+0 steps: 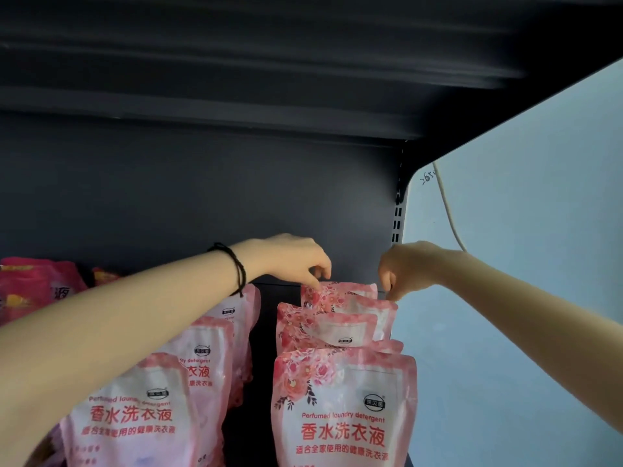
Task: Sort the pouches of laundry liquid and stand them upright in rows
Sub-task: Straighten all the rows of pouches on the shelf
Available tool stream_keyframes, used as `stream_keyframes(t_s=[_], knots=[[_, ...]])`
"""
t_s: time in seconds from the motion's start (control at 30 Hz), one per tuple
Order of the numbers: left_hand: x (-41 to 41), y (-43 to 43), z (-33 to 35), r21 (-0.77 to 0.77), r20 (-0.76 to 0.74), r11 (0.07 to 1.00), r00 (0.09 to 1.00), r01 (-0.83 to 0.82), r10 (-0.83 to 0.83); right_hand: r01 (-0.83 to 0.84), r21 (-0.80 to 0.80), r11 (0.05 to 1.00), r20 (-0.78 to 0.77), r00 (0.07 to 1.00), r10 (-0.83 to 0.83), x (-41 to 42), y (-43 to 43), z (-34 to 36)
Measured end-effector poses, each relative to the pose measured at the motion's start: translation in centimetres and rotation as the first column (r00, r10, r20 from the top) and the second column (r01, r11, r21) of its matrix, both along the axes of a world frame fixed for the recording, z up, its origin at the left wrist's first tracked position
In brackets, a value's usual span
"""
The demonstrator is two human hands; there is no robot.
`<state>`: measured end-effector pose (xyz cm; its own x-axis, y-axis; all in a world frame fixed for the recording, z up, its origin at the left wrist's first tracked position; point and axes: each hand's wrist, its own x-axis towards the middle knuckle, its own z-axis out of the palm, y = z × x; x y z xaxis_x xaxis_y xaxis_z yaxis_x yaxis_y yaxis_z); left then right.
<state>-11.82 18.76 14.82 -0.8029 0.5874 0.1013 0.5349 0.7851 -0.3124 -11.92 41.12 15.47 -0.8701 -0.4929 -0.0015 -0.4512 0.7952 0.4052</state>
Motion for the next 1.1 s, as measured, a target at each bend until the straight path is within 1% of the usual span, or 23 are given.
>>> stream_keyframes(t_s=[0.03, 0.07, 0.2, 0.23, 0.3, 0.33, 0.4, 0.5, 0.63, 0.73, 0.8, 0.97, 1.03, 1.1], knots=[[-0.3, 0.4, -0.5, -0.004, 0.016, 1.0, 1.0, -0.003, 0.003, 0.027, 0.029, 0.999, 0.029, 0.999, -0.028, -0.5, 0.0, -0.5], [-0.5, 0.7, -1.0, 0.004, 0.025, 1.0, 1.0, -0.003, 0.003, 0.041, 0.026, 0.999, 0.069, 0.997, -0.042, -0.8, 0.0, -0.9], [-0.9, 1.0, -2.0, 0.053, -0.005, 0.999, 1.0, -0.001, 0.001, 0.068, -0.186, 0.98, 0.241, 0.97, -0.021, -0.7, -0.3, -1.1], [-0.8, 0.9, -1.9, 0.058, -0.004, 0.998, 1.0, -0.01, 0.01, 0.064, -0.216, 0.974, 0.273, 0.962, -0.003, -0.5, -0.3, -1.0], [-0.3, 0.5, -1.6, 0.072, 0.018, 0.997, 0.999, -0.036, 0.034, 0.035, -0.215, 0.976, 0.3, 0.953, 0.032, -0.3, -0.3, -0.9], [0.0, 0.2, -1.5, 0.076, 0.029, 0.996, 0.999, -0.048, 0.046, 0.006, -0.205, 0.979, 0.28, 0.959, 0.053, -0.4, -0.4, -1.0], [0.5, -0.5, -1.3, 0.079, 0.047, 0.995, 0.997, -0.068, 0.064, -0.046, -0.199, 0.979, 0.179, 0.98, 0.083, -0.7, -0.8, -1.2], [0.8, -1.5, -1.3, 0.071, 0.034, 0.993, 0.995, -0.095, 0.092, -0.099, -0.171, 0.98, 0.062, 0.992, 0.111, -0.9, -1.9, -1.3], [0.9, -2.4, -1.0, 0.11, 0.012, 0.985, 0.991, -0.133, 0.133, -0.087, -0.186, 0.979, 0.035, 0.995, 0.095, -1.2, -2.4, -1.5], [1.1, -2.5, -1.3, 0.107, 0.066, 0.981, 0.985, -0.163, 0.157, -0.072, -0.194, 0.978, 0.05, 0.995, 0.083, -1.2, -2.7, -2.3], [1.4, -2.5, -1.5, 0.122, 0.078, 0.977, 0.983, -0.173, 0.165, -0.07, -0.201, 0.977, 0.028, 0.997, 0.077, -1.1, -2.7, -2.8], [2.5, -2.9, -0.8, 0.163, 0.122, 0.966, 0.976, -0.201, 0.182, -0.079, -0.311, 0.947, 0.027, 0.995, 0.092, -0.1, -2.0, -3.1], [3.4, -3.5, -0.5, 0.21, 0.111, 0.955, 0.976, -0.207, 0.187, -0.11, -0.339, 0.934, -0.017, 0.994, 0.111, 0.5, -1.7, -3.2], [4.8, -3.8, -0.6, 0.293, 0.112, 0.938, 0.981, -0.185, 0.158, -0.137, -0.396, 0.908, -0.069, 0.99, 0.119, 1.2, -1.3, -3.3]])
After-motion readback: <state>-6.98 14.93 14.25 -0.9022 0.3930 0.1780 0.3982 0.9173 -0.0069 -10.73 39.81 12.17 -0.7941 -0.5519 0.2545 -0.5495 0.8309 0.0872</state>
